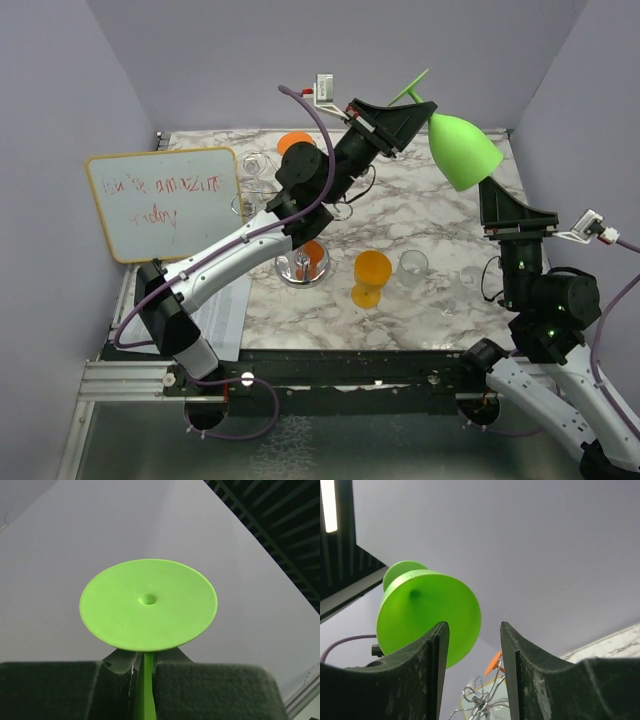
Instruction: Place the wine glass upside down on the wine glass rack
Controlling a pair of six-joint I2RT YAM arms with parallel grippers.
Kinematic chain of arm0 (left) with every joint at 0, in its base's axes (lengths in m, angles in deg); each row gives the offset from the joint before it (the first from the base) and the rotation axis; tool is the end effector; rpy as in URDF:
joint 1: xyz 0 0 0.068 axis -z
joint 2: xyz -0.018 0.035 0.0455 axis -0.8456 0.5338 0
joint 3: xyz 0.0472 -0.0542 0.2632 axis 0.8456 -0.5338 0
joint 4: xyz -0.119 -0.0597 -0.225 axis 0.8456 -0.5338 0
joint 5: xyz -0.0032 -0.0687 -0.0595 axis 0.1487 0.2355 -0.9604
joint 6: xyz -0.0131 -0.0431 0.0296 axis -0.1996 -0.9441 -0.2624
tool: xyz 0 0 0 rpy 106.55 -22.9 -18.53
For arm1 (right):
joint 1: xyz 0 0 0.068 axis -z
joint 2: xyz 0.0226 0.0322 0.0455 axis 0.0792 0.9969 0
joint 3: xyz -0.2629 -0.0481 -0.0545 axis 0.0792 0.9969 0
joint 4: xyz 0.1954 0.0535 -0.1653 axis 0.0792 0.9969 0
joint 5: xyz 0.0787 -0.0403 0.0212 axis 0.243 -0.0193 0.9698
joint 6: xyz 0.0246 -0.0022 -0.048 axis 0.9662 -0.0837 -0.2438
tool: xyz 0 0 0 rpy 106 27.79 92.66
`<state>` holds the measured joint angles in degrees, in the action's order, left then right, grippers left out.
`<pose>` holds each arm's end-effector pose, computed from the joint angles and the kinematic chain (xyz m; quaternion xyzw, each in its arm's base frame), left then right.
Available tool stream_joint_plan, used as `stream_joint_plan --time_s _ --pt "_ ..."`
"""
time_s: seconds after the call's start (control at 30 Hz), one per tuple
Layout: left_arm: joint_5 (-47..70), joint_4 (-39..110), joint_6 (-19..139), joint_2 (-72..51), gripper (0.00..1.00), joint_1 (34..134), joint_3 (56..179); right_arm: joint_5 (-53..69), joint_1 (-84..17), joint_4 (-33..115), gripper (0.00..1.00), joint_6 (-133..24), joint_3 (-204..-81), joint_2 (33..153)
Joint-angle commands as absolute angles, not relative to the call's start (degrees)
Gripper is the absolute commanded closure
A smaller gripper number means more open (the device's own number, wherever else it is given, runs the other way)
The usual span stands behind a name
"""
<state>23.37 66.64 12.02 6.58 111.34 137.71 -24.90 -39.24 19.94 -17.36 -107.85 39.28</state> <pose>0.2183 -0.2925 0.5005 -0.0543 0.4674 -0.7287 0.4976 0.0881 0.0425 0.4120 0.2300 0.4370 0.4688 0.7324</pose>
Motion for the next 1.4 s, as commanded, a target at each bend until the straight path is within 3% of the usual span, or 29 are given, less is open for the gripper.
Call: stream_joint_plan --time_s 0.0,0.3,0.5,0.83,1.1,1.37 --pt "19.7 71.1 16.2 8.6 1.0 110.0 140.2 -29.1 -39.2 30.2 0.48 -16.8 -110.5 38.2" --pt "18.4 72.8 29.8 8.3 1.0 108.9 140.4 -34.9 -39.2 43.4 0.47 -13.0 -114.3 35.5" --pt "15.7 73.1 42.7 8.4 1.0 108.9 140.3 -35.3 -39.2 43.9 0.45 -14.8 -118.1 35.6" --pt "4.3 74.7 63.9 8.8 1.0 109.0 138.6 -17.8 -39.2 41.0 0.43 -24.6 -128.8 43.6" --pt "-0.3 76.6 76.0 6.8 1.0 109.3 133.3 -5.1 -39.2 41.8 0.42 -23.1 -134.8 49.9" --pt "-2.4 76.9 81.4 4.7 1.0 109.9 130.4 -3.3 -39.2 47.9 0.47 -16.6 -140.8 55.9"
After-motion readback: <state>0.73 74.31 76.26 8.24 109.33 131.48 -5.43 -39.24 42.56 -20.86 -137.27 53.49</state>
